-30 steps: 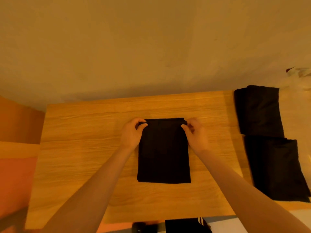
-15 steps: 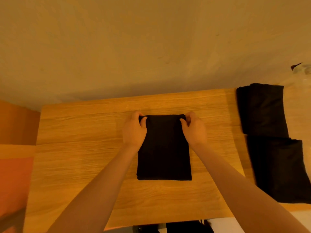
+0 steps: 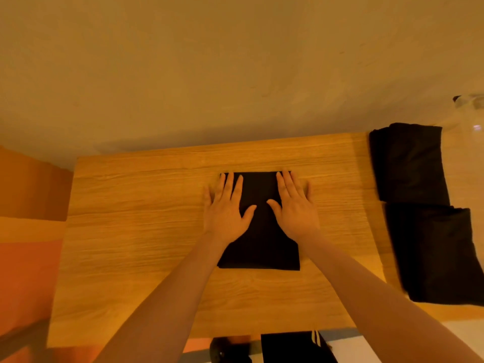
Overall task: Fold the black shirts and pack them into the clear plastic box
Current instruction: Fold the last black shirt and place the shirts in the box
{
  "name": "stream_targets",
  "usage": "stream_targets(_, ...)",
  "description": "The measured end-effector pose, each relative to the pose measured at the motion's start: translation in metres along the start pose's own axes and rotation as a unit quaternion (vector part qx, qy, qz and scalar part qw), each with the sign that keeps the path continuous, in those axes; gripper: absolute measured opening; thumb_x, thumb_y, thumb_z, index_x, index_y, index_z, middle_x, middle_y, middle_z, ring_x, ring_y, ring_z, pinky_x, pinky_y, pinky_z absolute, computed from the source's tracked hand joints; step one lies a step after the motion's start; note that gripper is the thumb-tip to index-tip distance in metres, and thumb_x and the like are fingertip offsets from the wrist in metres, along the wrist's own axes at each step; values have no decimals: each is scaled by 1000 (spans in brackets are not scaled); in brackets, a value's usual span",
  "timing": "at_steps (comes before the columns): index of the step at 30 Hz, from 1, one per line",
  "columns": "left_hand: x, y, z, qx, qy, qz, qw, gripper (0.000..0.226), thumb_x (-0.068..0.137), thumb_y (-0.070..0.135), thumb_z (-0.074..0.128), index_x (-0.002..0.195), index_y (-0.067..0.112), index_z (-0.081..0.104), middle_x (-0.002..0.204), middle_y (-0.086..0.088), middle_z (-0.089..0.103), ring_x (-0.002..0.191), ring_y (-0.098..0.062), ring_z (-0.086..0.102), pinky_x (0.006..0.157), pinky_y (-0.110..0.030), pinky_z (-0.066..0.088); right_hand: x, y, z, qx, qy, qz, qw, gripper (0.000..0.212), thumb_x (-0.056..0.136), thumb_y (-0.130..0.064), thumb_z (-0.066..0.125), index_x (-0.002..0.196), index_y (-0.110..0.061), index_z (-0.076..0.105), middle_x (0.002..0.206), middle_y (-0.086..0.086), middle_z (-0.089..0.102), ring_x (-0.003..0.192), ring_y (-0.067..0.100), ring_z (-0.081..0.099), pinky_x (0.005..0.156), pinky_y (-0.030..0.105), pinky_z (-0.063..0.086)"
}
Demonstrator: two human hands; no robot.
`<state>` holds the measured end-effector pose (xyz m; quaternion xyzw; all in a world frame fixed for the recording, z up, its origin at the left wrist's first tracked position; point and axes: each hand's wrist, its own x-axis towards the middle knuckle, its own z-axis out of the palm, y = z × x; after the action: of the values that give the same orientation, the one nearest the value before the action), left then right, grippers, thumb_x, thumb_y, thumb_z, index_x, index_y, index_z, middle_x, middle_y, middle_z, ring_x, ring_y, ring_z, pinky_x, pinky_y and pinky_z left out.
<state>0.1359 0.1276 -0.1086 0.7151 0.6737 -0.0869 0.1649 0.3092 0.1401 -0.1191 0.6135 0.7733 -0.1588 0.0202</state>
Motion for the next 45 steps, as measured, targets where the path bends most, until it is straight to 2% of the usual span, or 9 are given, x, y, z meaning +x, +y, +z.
stream_targets(5, -24, -16, -11, 11, 18, 12, 1000, 80, 90, 63, 26, 146, 17, -10, 152, -8, -20, 140, -25, -22, 110, -48, -15, -18, 8, -16, 21, -33, 62, 997, 75, 94, -53, 24, 147, -11, -7, 156, 7, -8, 143, 20, -11, 115, 42, -5)
stream_targets(10, -95, -24, 16, 70, 43, 250, 965, 63, 86, 51, 35, 135, 12, 44, 144, -7, 41, 139, -22, 22, 113, -44, 17, -79, 6, -12, -31, 4, -179, 983, 66, 86, -54, 30, 138, -15, 39, 145, 3, 37, 135, 16, 26, 108, 45, 31)
stream_targets(16, -117, -33, 25, 18, 6, 173, 985, 44, 87, 38, 43, 123, 18, 58, 130, 0, 58, 125, -16, 47, 97, -38, 43, -118, 10, 9, -95, -50, -160, 981, 52, 85, -51, 34, 127, -25, 53, 132, -5, 55, 128, 9, 36, 109, 37, 29)
stream_targets(21, -114, -27, 12, -105, 48, 150, 982, 38, 96, 25, 45, 134, 19, 48, 144, 5, 39, 138, -10, 29, 109, -21, 15, -109, 4, -3, -33, -1, -164, 986, 37, 74, -27, 76, 110, -23, 67, 120, -2, 64, 113, 12, 59, 99, 35, 31)
stream_targets(26, -116, -29, 14, -144, 30, 116, 982, 38, 96, 30, 45, 134, 25, 46, 146, 9, 38, 138, -3, 25, 112, -21, 18, -116, 11, -8, 49, -43, -156, 986, 38, 96, -19, 45, 134, -20, 47, 147, -5, 34, 138, 8, 26, 114, 27, 6)
stream_targets(32, -122, -25, 15, -152, 27, 110, 982, 39, 95, 20, 48, 134, 23, 47, 146, 7, 38, 137, -6, 27, 109, -17, 16, -120, 4, -16, 101, -64, -112, 986, 38, 98, -12, 40, 134, -20, 48, 148, -6, 35, 138, 5, 25, 114, 19, 8)
stream_targets(37, -122, -15, -5, -347, -8, 1, 938, 24, 91, 22, 55, 115, 22, 61, 110, 7, 62, 101, -7, 56, 92, -25, 46, -129, 2, -26, 320, -13, 54, 946, 26, 94, -14, 50, 119, -15, 60, 114, 2, 63, 96, 9, 59, 78, 9, 45)
stream_targets(40, -124, -9, -19, -418, -13, -16, 908, 12, 92, 24, 55, 103, 29, 57, 91, 15, 58, 85, -2, 55, 73, -18, 44, -131, -1, -34, 438, 55, 97, 892, 18, 92, -13, 53, 106, -21, 61, 97, -6, 62, 91, 6, 58, 79, 17, 48)
stream_targets(45, -115, 2, -31, -520, 49, -67, 850, 13, 92, 21, 53, 104, 20, 58, 101, 2, 61, 100, -14, 58, 80, -21, 46, -115, -10, -45, 513, 85, 116, 846, 17, 96, -12, 46, 101, -21, 59, 94, -11, 59, 92, 0, 54, 71, 10, 42)
